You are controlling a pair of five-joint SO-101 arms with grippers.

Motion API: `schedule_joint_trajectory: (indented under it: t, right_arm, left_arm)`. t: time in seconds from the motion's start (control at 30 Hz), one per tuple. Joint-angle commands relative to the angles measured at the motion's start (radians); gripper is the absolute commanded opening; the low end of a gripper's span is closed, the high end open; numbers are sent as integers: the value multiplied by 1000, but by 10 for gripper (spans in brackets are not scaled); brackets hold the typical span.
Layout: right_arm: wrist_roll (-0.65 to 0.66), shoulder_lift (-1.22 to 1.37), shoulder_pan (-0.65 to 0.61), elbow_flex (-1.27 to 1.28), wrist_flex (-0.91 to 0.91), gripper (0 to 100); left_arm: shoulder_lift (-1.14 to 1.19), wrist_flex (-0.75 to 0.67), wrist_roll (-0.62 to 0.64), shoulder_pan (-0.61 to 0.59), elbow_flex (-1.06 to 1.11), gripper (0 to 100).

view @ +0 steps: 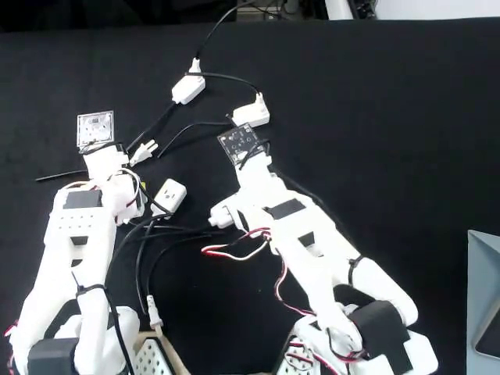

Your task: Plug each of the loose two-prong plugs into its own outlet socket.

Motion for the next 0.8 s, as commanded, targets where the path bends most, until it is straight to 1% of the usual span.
schedule_joint_trajectory:
  t: [0.0,0.07,0.1,0.2,0.37,0.5,0.6,0.7,0.77]
  right_arm:
    - [6,-28,-6,-41,117,140]
    - [6,-94,-12,-97,235,201]
    - [6,-134,-14,-125,295,214]
    - [5,-271,-23,-188,451,215]
    - [3,-532,-23,-217,654,215]
    - [-68,-688,-9,-194,798,215]
    - [-80,-756,63,-140,844,215]
    - [-74,-780,187,-67,824,215]
    - [-68,-782,284,-24,793,215]
  left_arm:
    - [-29,-3,0,2,-13,187]
    - [-29,-3,2,1,-16,244]
    - [-29,-2,2,1,-24,260]
    - [-29,81,-29,5,-91,265]
    - [-21,227,-232,99,-219,268]
    - [-17,262,-324,171,-275,268]
    - [-17,259,-391,243,-285,269]
    - [2,258,-437,329,-286,269]
    - [49,258,-445,384,-305,269]
